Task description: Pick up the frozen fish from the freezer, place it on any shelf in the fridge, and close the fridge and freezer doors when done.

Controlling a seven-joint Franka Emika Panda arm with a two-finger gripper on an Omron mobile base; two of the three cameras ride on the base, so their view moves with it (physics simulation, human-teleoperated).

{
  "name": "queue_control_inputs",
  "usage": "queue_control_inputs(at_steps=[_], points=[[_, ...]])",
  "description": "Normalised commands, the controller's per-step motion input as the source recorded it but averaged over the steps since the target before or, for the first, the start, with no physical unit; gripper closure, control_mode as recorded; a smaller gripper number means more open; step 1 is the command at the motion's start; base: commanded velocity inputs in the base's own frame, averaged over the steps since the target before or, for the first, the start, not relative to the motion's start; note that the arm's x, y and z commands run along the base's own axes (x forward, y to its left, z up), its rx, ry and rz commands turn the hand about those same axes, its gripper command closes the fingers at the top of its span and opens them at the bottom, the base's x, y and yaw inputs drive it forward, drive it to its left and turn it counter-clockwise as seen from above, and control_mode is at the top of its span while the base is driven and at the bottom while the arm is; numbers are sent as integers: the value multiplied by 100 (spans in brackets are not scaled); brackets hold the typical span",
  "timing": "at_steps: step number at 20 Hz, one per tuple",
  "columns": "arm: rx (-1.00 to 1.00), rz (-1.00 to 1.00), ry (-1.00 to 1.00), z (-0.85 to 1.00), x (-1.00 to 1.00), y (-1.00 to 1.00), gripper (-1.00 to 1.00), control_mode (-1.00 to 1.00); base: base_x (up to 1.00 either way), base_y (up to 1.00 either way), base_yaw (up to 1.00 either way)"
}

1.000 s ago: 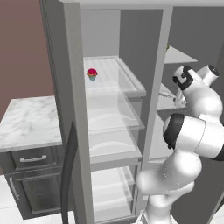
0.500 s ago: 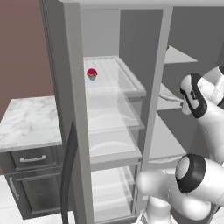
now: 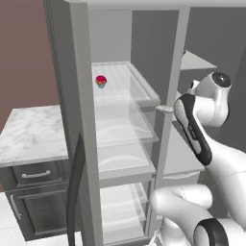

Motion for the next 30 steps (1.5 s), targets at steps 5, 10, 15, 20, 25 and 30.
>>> queue_control_inputs(at_steps=[5, 10, 15, 20, 25, 30], points=[[-8, 0, -11, 47, 0, 75, 100, -100, 0, 0, 0], [-1, -4, -8, 23, 35, 64, 100, -100, 0, 0, 0], [0, -10, -1, 15, 68, 51, 100, -100, 0, 0, 0], [0, -13, 0, 20, 69, 36, 100, -100, 0, 0, 0], [0, -7, 0, 15, 54, 7, 100, -100, 0, 0, 0], [0, -1, 1, 0, 52, 0, 100, -100, 0, 0, 0]])
